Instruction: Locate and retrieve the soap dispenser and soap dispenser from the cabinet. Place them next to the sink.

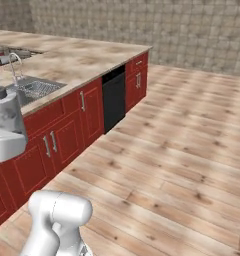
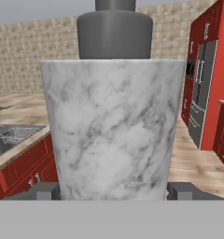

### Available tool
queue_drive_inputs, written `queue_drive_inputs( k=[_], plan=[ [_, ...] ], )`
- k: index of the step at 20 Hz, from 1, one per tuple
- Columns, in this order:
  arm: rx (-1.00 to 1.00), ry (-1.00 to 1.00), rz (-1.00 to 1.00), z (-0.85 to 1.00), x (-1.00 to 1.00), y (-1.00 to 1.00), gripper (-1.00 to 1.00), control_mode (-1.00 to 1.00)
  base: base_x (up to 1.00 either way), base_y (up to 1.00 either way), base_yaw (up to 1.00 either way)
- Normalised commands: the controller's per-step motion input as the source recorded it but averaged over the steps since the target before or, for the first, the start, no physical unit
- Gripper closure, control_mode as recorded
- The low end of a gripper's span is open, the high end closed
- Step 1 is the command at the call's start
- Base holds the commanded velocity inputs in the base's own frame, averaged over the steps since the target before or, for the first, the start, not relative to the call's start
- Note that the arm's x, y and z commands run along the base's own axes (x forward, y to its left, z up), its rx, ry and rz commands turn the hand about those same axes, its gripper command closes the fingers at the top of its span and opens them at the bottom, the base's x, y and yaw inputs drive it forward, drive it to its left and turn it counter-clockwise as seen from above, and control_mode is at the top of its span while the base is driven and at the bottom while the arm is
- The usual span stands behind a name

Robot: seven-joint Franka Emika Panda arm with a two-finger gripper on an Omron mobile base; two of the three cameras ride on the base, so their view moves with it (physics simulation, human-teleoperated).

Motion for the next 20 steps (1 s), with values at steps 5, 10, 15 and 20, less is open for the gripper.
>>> queue_drive_inputs(
  k=[5, 10, 15, 20],
  plan=[
    [0.0, 0.0, 0.0, 0.0, 0.0, 0.0, 1.0, 1.0, 0.0, 0.44, 0.39],
    [0.0, 0.0, 0.0, 0.0, 0.0, 0.0, 1.0, 1.0, 0.01, 0.1, 0.5],
    [0.0, 0.0, 0.0, 0.0, 0.0, 0.0, 1.0, 1.0, 0.18, 0.02, 0.5],
    [0.0, 0.0, 0.0, 0.0, 0.0, 0.0, 1.0, 1.0, 0.33, 0.01, 0.45]
  ],
)
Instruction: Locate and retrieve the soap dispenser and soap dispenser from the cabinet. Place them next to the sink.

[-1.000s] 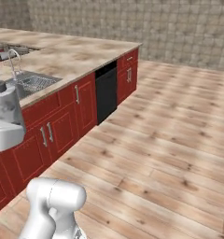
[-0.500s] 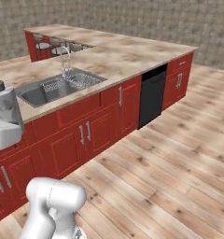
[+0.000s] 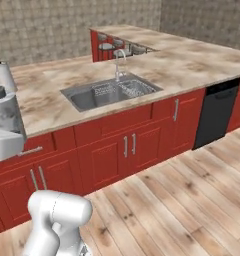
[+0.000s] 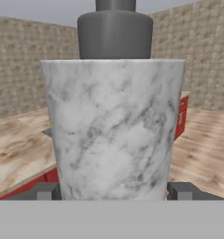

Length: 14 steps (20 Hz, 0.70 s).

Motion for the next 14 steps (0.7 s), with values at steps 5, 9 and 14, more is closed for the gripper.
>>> queue_drive_inputs(
  k=[5, 9, 14],
  plan=[
    [0.0, 0.0, 0.0, 0.0, 0.0, 0.0, 1.0, 1.0, 0.35, 0.05, 0.44],
    [0.0, 0.0, 0.0, 0.0, 0.0, 0.0, 1.0, 1.0, 0.35, 0.08, 0.43],
    [0.0, 0.0, 0.0, 0.0, 0.0, 0.0, 1.0, 1.0, 0.25, 0.37, 0.36]
  ],
)
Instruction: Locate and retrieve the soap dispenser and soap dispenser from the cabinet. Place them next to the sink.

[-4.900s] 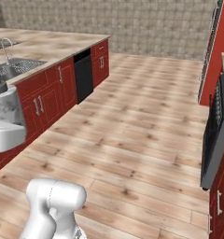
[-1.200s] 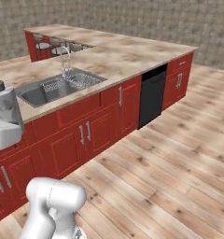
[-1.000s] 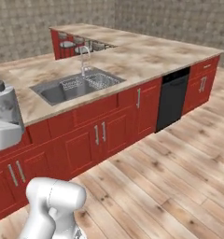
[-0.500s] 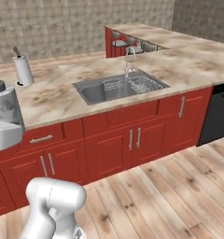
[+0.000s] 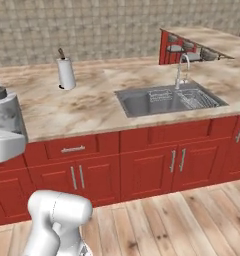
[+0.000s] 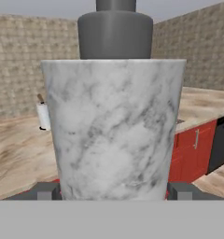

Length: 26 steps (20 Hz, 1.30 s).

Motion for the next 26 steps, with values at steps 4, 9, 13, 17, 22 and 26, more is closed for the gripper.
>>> queue_drive_inputs(
  k=[4, 9, 13, 17, 22, 26],
  plan=[
    [0.0, 0.0, 0.0, 0.0, 0.0, 0.0, 1.0, 1.0, 0.35, 0.31, 0.38],
    [0.0, 0.0, 0.0, 0.0, 0.0, 0.0, 1.0, 1.0, 0.49, 0.12, 0.36],
    [0.0, 0.0, 0.0, 0.0, 0.0, 0.0, 1.0, 1.0, 0.63, -0.06, 0.36],
    [0.0, 0.0, 0.0, 0.0, 0.0, 0.0, 1.0, 1.0, 0.68, -0.29, 0.31],
    [0.0, 0.0, 0.0, 0.0, 0.0, 0.0, 1.0, 1.0, 0.59, -0.34, 0.28],
    [0.0, 0.0, 0.0, 0.0, 0.0, 0.0, 1.0, 1.0, 0.38, -0.28, 0.17]
  ],
)
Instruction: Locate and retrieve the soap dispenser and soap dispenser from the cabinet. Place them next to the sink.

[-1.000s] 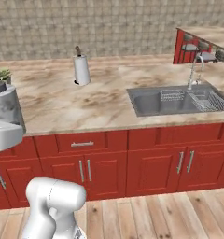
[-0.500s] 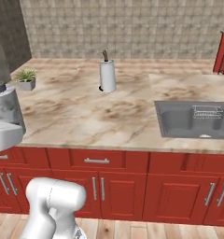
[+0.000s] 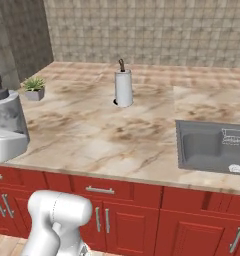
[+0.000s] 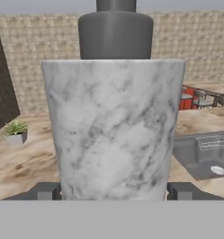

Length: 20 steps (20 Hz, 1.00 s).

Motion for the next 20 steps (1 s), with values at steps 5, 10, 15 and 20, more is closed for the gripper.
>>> queue_drive_inputs(
  k=[5, 10, 15, 20],
  plan=[
    [0.0, 0.0, 0.0, 0.0, 0.0, 0.0, 1.0, 1.0, 0.59, -0.67, 0.08],
    [0.0, 0.0, 0.0, 0.0, 0.0, 0.0, 1.0, 1.0, 0.43, -0.75, 0.09],
    [0.0, 0.0, 0.0, 0.0, 0.0, 0.0, 1.0, 1.0, 0.19, -0.76, 0.06],
    [0.0, 0.0, 0.0, 0.0, 0.0, 0.0, 1.0, 1.0, 0.09, -0.36, 0.05]
  ],
)
